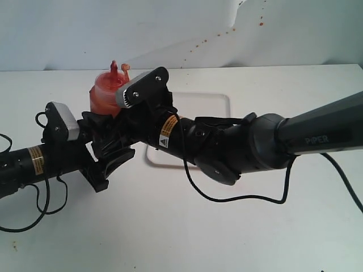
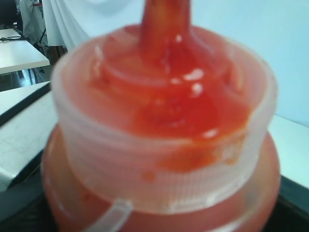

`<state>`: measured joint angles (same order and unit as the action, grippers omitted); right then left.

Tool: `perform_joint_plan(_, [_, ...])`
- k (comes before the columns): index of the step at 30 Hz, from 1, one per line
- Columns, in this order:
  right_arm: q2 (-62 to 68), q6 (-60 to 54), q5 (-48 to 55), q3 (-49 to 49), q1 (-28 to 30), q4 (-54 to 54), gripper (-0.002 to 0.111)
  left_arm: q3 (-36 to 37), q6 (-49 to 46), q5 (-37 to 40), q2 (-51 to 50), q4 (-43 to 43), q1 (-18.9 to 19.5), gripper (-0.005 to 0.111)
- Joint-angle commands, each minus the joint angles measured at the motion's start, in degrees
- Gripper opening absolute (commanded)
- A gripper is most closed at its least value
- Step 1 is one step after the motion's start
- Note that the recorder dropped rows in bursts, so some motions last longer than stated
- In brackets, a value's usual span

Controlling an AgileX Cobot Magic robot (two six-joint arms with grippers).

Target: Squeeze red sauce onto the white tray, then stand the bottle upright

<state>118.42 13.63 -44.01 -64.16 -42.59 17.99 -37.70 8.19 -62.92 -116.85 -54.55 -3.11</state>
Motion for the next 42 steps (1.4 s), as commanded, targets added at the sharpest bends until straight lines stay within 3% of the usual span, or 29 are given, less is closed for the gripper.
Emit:
perform_joint_plan(1, [-0.2, 0.3, 3.8, -0.3, -0.3, 1.6, 0.000, 0.0, -0.9, 4.5, 0.7, -1.5, -0.1, 0.000])
perform_joint_plan(12, [-0.1, 0.5, 6.3, -0.3, -0.3, 1.6, 0.000, 0.0, -0.9, 8.1, 0.7, 1.9, -0.1, 0.000])
perform_joint_plan(26, [-0.1, 2.2, 12.3, -0.6, -4.8, 2.3, 0.000, 0.2, -0.5, 19.6, 1.2, 1.8, -0.1, 0.000])
perform_joint_plan(32, [-0.1, 2.2, 12.4, -0.6, -5.0, 2.3, 0.000, 0.2, 1.0, 20.3, 1.5, 1.8, -0.1, 0.002])
perform_joint_plan(38, [-0.1, 2.2, 11.6, -0.6, -5.0, 2.2, 0.000, 0.2, 1.1, 20.3, 1.5, 1.8, -0.1, 0.017])
perform_joint_plan(42, [-0.1, 2.2, 10.1, -0.6, -5.0, 2.2, 0.000, 0.2, 2.3, 20.3, 1.5, 1.8, -0.1, 0.046])
